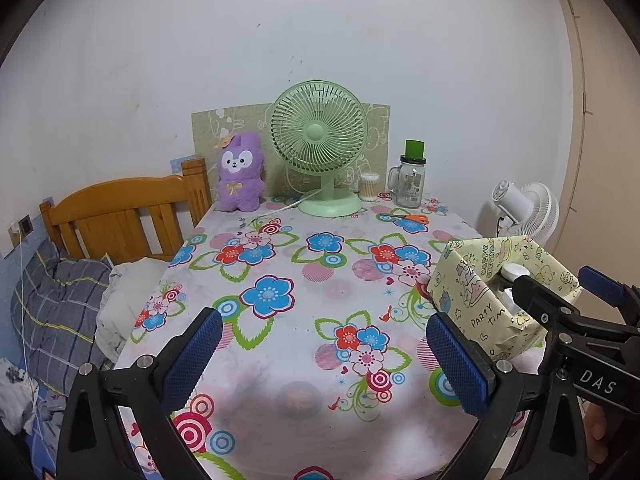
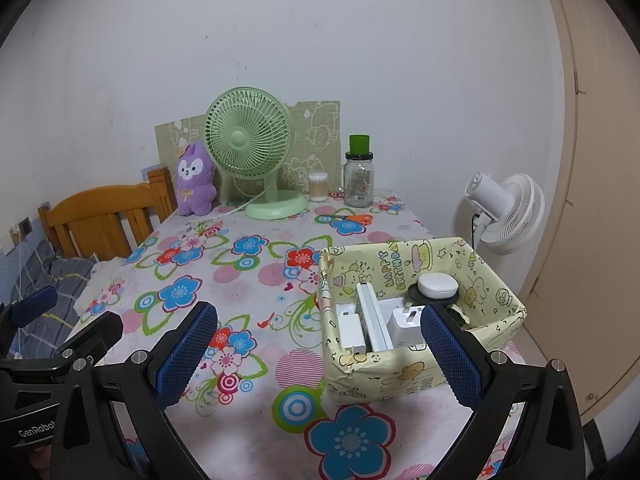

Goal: Organize rigid objects

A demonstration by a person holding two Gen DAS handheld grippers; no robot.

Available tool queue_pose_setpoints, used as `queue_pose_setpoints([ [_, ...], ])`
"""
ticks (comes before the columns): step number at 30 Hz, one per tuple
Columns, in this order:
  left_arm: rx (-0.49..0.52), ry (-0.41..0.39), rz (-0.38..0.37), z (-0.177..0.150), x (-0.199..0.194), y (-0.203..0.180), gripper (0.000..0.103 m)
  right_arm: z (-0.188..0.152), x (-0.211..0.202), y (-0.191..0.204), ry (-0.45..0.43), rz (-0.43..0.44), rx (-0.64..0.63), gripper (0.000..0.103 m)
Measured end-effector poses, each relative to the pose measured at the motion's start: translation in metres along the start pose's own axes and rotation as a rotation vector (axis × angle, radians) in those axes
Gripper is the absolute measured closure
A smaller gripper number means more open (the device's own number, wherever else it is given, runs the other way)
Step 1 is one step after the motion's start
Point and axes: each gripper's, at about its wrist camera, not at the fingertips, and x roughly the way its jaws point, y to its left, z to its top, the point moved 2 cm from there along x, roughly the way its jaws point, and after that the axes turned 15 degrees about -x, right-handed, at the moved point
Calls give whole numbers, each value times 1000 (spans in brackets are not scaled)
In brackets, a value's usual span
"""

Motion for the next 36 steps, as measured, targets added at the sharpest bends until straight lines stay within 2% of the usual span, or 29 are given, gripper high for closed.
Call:
queue_pose_setpoints([
  [36, -2, 13, -8, -2, 4, -3, 0, -3, 0, -4, 5, -5, 5, 0],
])
